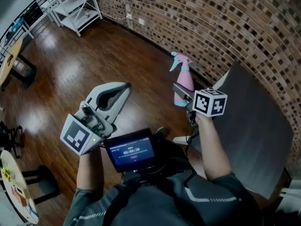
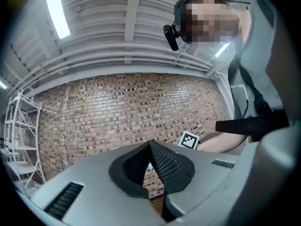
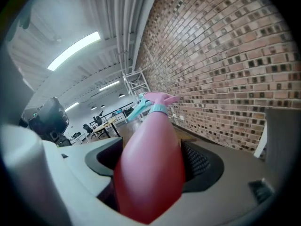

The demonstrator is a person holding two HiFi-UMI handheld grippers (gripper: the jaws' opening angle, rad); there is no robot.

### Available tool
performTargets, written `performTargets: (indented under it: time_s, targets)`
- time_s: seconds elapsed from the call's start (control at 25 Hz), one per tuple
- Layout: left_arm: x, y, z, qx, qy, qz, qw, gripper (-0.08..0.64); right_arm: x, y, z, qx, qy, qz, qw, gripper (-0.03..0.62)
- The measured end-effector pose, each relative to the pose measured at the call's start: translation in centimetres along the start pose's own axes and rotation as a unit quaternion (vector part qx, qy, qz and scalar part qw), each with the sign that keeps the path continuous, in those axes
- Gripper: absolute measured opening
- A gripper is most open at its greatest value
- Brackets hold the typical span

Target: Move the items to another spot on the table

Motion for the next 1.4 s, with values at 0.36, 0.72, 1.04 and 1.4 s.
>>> performTargets:
  time_s: [0.36, 0.72, 1.04, 1.4]
  targets:
    - [-15.4, 6.5, 5.9, 0.03, 0.012, 0.13, 0.991, -0.003, 2.6, -14.9, -1.5, -0.12, -0.063, 0.142, 0.981, 0.393]
    - [-32.7, 5.7, 10.4, 0.075, -0.007, 0.29, 0.9542, -0.003, 9.6, -27.3, 4.8, -0.276, -0.089, 0.295, 0.91, 0.393]
    - [-46.0, 2.2, 14.2, 0.109, -0.016, 0.422, 0.9, -0.003, 10.2, -32.5, 6.9, -0.32, -0.03, 0.347, 0.881, 0.393]
    - [-59.9, -0.4, 15.9, 0.119, -0.05, 0.582, 0.8027, -0.004, 9.6, -36.7, 7.4, -0.354, 0.016, 0.389, 0.85, 0.393]
Point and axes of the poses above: the fingertips, and each gripper's own axes: x backward along the fingers, y to its left, z out of its underside, the point moved 6 cm from there along x, backward along the fingers, and after that the axes turned 4 degrees about y, right-handed, at the moved point
